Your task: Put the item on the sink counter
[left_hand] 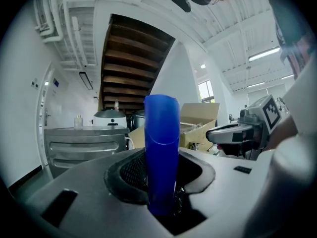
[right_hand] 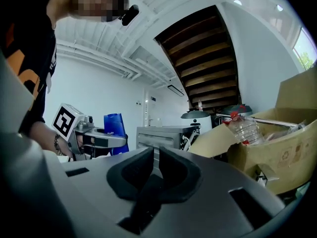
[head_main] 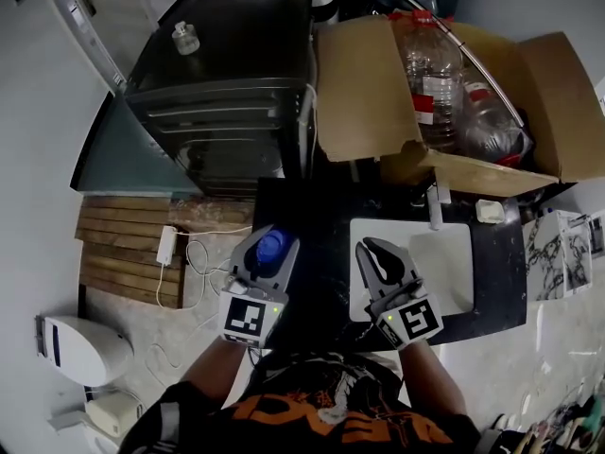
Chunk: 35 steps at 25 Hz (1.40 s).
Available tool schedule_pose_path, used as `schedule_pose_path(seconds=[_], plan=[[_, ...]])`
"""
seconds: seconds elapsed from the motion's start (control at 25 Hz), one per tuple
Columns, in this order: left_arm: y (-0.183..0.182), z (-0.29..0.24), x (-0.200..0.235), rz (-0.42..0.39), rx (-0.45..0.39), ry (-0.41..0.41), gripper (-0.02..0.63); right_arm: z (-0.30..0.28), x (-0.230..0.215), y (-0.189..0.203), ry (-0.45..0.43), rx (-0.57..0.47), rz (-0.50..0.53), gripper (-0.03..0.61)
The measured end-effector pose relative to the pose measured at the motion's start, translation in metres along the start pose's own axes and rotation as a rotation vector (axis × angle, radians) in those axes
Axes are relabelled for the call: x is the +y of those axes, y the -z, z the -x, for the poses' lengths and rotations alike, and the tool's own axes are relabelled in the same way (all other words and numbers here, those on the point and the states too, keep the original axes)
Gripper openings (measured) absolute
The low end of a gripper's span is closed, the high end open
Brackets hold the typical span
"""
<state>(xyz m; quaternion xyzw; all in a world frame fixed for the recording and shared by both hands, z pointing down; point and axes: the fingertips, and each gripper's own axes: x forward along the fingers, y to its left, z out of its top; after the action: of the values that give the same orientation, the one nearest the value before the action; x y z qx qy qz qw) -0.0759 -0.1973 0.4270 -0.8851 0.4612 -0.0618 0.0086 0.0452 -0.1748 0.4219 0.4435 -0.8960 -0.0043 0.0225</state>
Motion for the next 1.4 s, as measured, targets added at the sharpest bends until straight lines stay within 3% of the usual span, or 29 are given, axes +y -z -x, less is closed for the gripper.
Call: schedule_pose_path(seconds=[0.44, 1.08, 1.4], plan=[[0.057, -0.043, 0.017, 0.059, 0.055, -0.009, 0.161, -0.043, -0.021, 0.061, -0.019, 0.106, -0.026, 0.049], [0.123, -0.07, 0.014, 0.06, 0.12, -0.004, 0.163, -0.069, -0.028, 0.116, -0.008, 0.229, -0.082, 0.048], [0.138, -0.076, 0.011, 0.059, 0.145, 0.001, 0.161, -0.075, -0.028, 0.136, -0.014, 0.269, -0.098, 0.048]])
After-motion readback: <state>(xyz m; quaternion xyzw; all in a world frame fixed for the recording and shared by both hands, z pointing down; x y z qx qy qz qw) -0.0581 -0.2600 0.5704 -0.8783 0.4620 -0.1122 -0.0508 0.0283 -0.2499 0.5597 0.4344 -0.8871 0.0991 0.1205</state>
